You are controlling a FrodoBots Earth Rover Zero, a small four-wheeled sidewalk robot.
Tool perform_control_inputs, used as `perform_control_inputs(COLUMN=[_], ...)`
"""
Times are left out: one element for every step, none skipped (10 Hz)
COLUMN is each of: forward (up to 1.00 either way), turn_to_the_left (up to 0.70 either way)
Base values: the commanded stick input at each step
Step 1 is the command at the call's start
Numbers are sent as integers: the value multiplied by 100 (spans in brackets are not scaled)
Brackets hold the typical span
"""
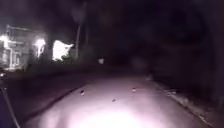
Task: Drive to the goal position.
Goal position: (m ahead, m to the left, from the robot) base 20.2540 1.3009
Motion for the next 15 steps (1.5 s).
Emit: perform_control_inputs(forward=[50, 50, 50, 50, 50, 50, 50, 50, 50, 50, 50, 50, 50, 50, 50], turn_to_the_left=[0, 0, 0, 0, 0, 0, 0, 0, 8, 0, 1, 4, 1, 0, 0])
